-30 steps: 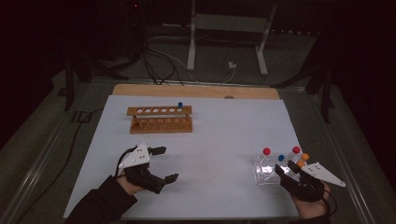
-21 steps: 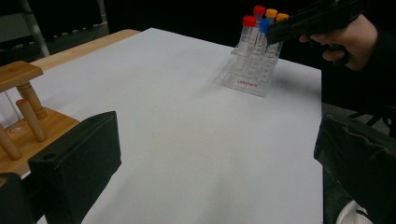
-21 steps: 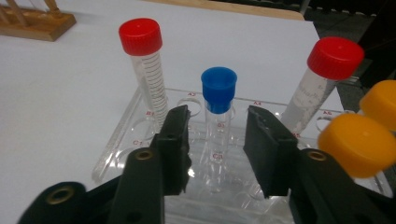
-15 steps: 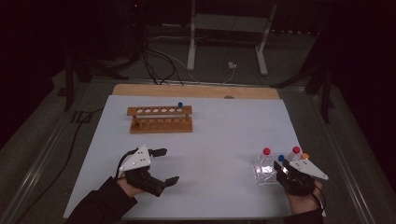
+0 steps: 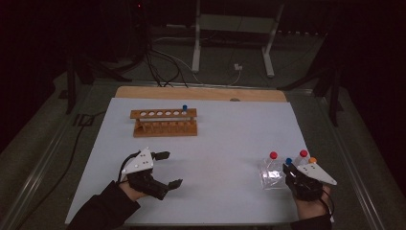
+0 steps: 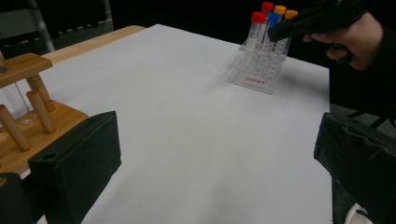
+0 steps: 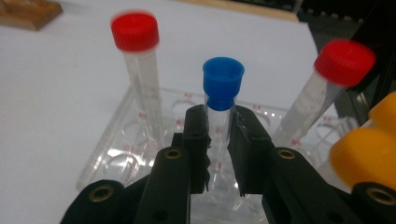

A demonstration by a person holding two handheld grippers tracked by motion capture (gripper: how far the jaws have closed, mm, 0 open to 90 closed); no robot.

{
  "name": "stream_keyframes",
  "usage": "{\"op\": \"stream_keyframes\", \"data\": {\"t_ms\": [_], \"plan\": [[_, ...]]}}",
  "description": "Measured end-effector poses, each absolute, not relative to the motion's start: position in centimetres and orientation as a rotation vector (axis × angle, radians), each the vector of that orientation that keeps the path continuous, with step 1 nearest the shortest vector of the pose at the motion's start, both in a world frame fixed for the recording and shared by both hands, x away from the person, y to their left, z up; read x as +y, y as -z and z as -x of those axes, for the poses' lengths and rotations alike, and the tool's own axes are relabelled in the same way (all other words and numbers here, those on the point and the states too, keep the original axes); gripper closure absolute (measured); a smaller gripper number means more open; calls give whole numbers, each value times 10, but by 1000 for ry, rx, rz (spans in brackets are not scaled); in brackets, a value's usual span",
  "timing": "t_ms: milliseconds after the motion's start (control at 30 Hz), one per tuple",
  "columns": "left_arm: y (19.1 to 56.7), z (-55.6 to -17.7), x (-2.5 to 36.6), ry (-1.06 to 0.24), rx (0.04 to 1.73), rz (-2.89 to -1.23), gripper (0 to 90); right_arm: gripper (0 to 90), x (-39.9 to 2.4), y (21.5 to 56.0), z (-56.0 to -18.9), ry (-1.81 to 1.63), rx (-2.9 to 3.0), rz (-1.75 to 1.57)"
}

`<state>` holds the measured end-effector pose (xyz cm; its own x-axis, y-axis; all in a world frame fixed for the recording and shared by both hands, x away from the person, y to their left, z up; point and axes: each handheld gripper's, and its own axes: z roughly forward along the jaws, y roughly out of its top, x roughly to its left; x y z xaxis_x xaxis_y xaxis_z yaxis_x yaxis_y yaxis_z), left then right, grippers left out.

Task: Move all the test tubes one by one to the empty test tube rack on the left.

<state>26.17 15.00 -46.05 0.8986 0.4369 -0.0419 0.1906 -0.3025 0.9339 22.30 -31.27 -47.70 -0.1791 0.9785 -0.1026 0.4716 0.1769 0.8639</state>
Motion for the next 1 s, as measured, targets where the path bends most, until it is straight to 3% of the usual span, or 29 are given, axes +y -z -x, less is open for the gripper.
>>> {"op": "stream_keyframes", "data": {"t_ms": [500,767,1000], "plan": [[460,-263,149,-246,466,-1883,15,765,-311,439,-204,-1042,1684,-1253],[458,-264,147,-233,457,-1887,15,765,-283,421,-196,-1132,1745,-1148],[454,-265,142,-220,434,-1910,15,765,-259,427,-207,-1171,1846,-1111]]}}
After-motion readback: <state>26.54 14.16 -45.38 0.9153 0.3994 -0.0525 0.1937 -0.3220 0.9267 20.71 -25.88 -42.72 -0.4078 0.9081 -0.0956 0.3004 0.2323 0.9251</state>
